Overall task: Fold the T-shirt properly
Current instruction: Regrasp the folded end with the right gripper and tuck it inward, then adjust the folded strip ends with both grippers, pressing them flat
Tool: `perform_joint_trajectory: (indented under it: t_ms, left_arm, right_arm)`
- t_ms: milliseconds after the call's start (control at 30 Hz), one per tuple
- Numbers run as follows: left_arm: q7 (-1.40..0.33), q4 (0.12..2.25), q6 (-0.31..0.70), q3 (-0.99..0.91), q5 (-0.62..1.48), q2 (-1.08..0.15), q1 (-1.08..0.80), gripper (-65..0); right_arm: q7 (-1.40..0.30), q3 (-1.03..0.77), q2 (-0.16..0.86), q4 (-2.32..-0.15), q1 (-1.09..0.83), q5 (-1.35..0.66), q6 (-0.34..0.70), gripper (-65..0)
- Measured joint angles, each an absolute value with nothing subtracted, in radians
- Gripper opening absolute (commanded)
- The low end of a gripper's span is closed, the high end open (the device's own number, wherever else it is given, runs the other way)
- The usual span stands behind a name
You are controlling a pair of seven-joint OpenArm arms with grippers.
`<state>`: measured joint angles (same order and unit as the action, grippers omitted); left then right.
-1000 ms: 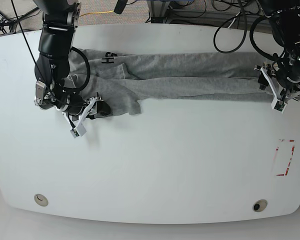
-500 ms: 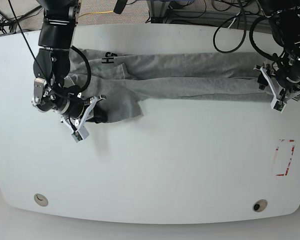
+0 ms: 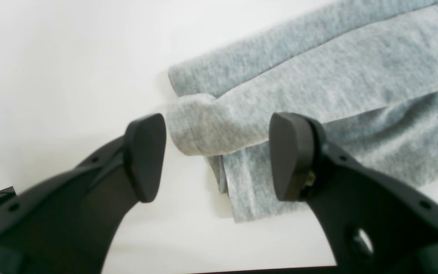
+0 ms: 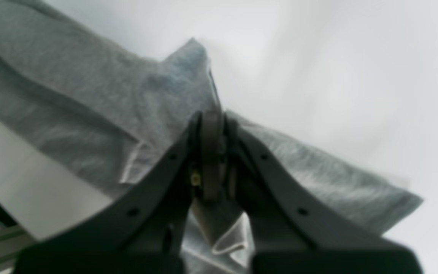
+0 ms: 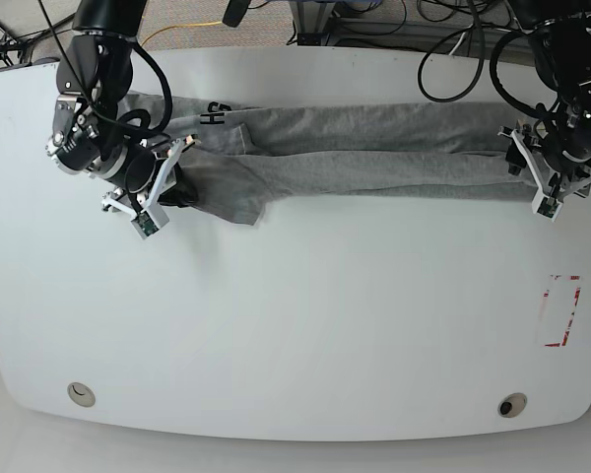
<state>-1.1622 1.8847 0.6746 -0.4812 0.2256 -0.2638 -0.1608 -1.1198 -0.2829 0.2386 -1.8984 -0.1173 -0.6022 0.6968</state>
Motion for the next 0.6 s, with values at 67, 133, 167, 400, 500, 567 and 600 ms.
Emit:
perform_joint_trajectory:
  t_ms: [67,133,167,400,500,567,600]
  left_arm:
    - [-1.162,1.885,0.675,-0.481,0.226,-0.265,-0.162,-24.7]
    - [-1.162,1.885,0.675,-0.481,0.226,-0.264,-0.164,-24.7]
    - [-1.161,1.885,0.675,-0.481,0.228,-0.264,-0.165,-24.7]
    - [-1.161,1.884,0.675,-0.480,0.226,-0.264,-0.165,-24.7]
    - [-1.161,1.884,0.675,-0.480,0.226,-0.265,-0.174,-24.7]
    - [-1.159,1.884,0.675,-0.480,0.226,-0.265,-0.185,-24.7]
    - [-1.161,1.884,0.675,-0.480,0.226,-0.264,-0.190,-24.7]
  right_arm:
    - [-1.119,-0.295,0.243,-1.905,-0.151,-0.661,0.696,-65.0]
    - [-1.121,-0.320,0.244,-1.907,-0.188,-0.702,0.697,-65.0]
    - [-1.122,-0.337,0.242,-1.906,-0.206,-0.722,0.698,-65.0]
    - [-1.123,-0.404,0.240,-1.907,-0.316,-0.784,0.696,-65.0]
    - [-1.120,-0.413,0.241,-1.909,-0.352,-0.793,0.696,-65.0]
    - [-1.119,-0.411,0.241,-1.910,-0.371,-0.794,0.696,-65.0]
    - [-1.121,-0.410,0.240,-1.909,-0.381,-0.791,0.696,-64.8]
